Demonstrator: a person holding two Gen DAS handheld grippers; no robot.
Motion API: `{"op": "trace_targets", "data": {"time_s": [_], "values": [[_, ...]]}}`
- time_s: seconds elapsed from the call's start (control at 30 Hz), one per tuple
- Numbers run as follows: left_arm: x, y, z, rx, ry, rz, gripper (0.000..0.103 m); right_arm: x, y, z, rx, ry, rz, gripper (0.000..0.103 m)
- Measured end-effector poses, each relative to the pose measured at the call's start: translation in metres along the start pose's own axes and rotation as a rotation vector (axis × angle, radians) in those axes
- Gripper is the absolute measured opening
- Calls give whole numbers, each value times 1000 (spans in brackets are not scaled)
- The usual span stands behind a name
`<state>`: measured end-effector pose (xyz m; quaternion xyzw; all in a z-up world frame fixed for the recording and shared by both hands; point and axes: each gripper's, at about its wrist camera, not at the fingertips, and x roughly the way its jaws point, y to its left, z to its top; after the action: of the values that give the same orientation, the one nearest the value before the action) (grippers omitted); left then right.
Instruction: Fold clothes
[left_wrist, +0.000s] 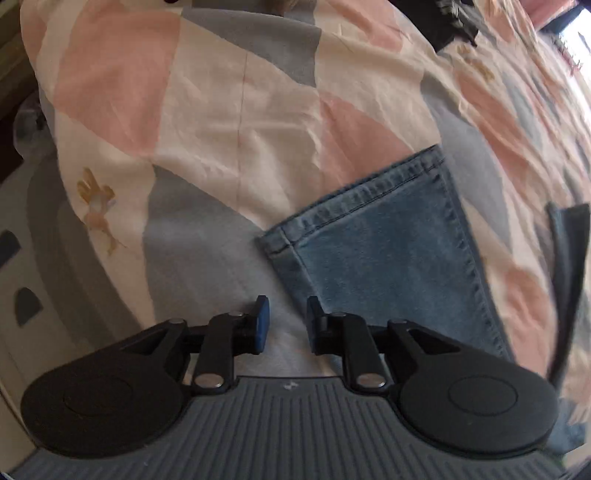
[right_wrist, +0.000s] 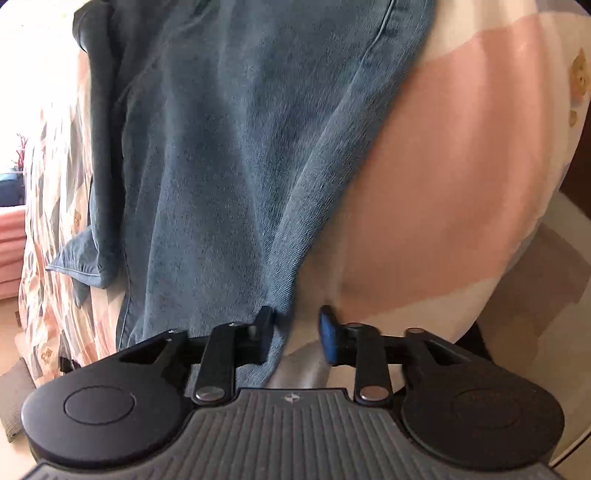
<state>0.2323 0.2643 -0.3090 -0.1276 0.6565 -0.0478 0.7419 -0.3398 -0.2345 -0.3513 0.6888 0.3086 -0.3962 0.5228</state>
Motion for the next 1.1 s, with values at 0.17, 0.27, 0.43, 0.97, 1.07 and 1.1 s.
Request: {"op": "trace_targets", "data": {"time_s": [0.17, 0.27, 0.43, 0.97, 1.07, 1.1], "values": [[-10, -36, -21, 147, -16, -20, 39, -23, -5, 10, 33, -111, -51, 42], [-18, -71, -40, 349, -17, -3, 39, -41, 6, 15, -78, -175, -102, 42], [-17, -156, -78, 704, -58, 19, 32, -49, 75, 8, -653, -226, -295, 44], [6, -359, -76, 677, -21, -242, 46, -25, 196, 56, -1202, -260, -211, 58], [5, -381, -80, 699, -23, -276, 48, -27, 202, 80, -1142, -259, -189, 60], [7, -388, -82, 713, -21, -278, 53, -29, 204, 86, -1141, -259, -185, 61]]}}
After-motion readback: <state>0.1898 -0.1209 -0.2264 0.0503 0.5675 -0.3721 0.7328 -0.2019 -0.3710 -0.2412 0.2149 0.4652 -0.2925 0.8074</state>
